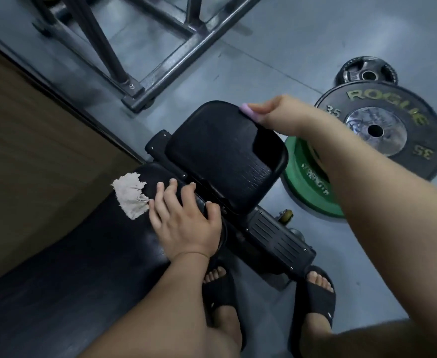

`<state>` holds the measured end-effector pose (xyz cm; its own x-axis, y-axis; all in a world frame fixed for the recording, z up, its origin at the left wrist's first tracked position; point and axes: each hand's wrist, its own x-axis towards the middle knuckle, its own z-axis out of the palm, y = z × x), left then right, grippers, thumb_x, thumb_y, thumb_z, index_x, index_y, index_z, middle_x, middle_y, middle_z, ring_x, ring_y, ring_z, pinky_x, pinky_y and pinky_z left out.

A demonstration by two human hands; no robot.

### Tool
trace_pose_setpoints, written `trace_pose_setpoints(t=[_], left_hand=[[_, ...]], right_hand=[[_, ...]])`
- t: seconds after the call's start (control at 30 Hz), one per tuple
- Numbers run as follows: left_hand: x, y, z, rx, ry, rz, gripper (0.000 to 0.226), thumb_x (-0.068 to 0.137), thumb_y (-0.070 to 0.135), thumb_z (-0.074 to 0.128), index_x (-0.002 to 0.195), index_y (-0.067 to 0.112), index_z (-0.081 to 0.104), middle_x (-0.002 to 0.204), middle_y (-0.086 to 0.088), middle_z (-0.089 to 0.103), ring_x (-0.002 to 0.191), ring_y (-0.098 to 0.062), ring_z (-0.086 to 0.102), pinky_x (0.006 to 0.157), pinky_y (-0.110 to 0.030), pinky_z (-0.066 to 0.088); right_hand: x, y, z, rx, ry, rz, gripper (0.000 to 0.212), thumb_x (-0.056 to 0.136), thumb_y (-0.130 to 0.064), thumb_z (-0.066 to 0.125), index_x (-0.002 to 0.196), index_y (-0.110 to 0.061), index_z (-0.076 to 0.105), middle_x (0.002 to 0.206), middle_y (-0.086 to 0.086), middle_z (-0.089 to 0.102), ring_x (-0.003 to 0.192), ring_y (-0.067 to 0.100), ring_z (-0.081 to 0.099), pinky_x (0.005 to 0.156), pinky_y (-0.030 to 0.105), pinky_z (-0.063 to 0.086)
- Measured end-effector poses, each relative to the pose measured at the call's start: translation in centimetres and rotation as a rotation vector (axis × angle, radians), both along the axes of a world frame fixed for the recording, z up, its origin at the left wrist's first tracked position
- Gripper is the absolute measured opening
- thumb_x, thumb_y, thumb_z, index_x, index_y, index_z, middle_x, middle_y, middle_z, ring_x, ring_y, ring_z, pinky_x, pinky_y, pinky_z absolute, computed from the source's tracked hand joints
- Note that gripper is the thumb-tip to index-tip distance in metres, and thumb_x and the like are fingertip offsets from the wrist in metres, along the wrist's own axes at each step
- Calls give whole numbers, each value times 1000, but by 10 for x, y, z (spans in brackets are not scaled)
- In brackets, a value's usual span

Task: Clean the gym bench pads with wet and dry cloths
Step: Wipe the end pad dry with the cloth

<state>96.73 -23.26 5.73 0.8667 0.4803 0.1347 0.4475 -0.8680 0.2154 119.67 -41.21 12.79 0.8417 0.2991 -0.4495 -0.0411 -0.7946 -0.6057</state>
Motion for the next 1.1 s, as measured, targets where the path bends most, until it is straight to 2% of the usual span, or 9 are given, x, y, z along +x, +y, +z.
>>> trace_pose_setpoints(t=[0.17, 0.3, 0.43, 0.6, 0.8, 0.87, 0.93, 1.0, 1.1], left_hand=[[1, 0, 0, 12, -8, 1, 50, 82, 46, 46, 125, 24, 60, 149, -8, 48, 149, -31, 29, 119, -57, 23], [1, -1, 0, 25, -17, 5, 50, 81, 45, 44, 123, 24, 60, 146, -7, 49, 148, -30, 30, 118, -57, 25], [0, -1, -1, 32, -22, 6, 48, 81, 44, 45, 122, 24, 60, 145, -7, 49, 148, -30, 32, 118, -56, 26], [0, -2, 1, 34, -3, -7, 48, 81, 44, 46, 122, 25, 60, 147, -7, 49, 147, -31, 32, 118, -56, 26], [-1, -1, 0, 41, -26, -23, 48, 81, 45, 44, 120, 24, 61, 146, -7, 50, 146, -31, 34, 117, -56, 27], [-1, 0, 0, 40, -25, -20, 49, 82, 45, 43, 121, 24, 61, 147, -7, 50, 147, -31, 33, 118, -56, 26], [-1, 0, 0, 43, -18, -20, 49, 82, 46, 42, 121, 24, 61, 147, -7, 49, 147, -31, 33, 118, -56, 26], [0, 0, 0, 37, -24, -8, 49, 82, 45, 43, 121, 24, 61, 146, -7, 50, 146, -31, 33, 118, -56, 26], [-1, -2, 1, 23, -27, -15, 49, 82, 46, 42, 121, 23, 61, 146, -7, 49, 147, -31, 32, 119, -56, 25]], right_hand=[[-12, -5, -2, -89, -79, 41, 56, 99, -65, 46, 116, -21, 75, 98, 7, 68, 99, 26, 63, 84, 27, 42], [-6, 9, -12, 151, 19, -85, 36, 100, -57, 54, 131, -43, 66, 131, -15, 65, 124, 8, 57, 102, 20, 37], [-43, -21, -21, 153, 27, -223, 44, 103, -59, 46, 130, -33, 69, 136, -3, 65, 129, 19, 56, 102, 22, 36], [-96, -40, -49, 288, 83, -482, 40, 103, -39, 46, 113, -13, 75, 117, 5, 75, 82, 17, 65, 94, 39, 53], [-88, -35, -37, 391, 32, -462, 39, 108, -16, 44, 145, -19, 57, 145, -10, 56, 134, 5, 49, 111, 19, 31], [-98, -33, -45, 433, 53, -498, 41, 108, -15, 44, 148, -21, 53, 146, -10, 55, 134, 8, 51, 117, 27, 34], [-117, -33, -54, 415, 114, -573, 37, 108, -21, 45, 140, -14, 61, 121, 0, 72, 108, 16, 67, 104, 37, 51], [-138, -29, -57, 361, 179, -588, 34, 106, -19, 44, 107, 1, 72, 85, 11, 73, 79, 24, 66, 88, 43, 57], [-153, -21, -50, 280, 207, -573, 31, 97, 0, 45, 74, 5, 66, 67, 17, 62, 64, 26, 57, 65, 27, 54]])
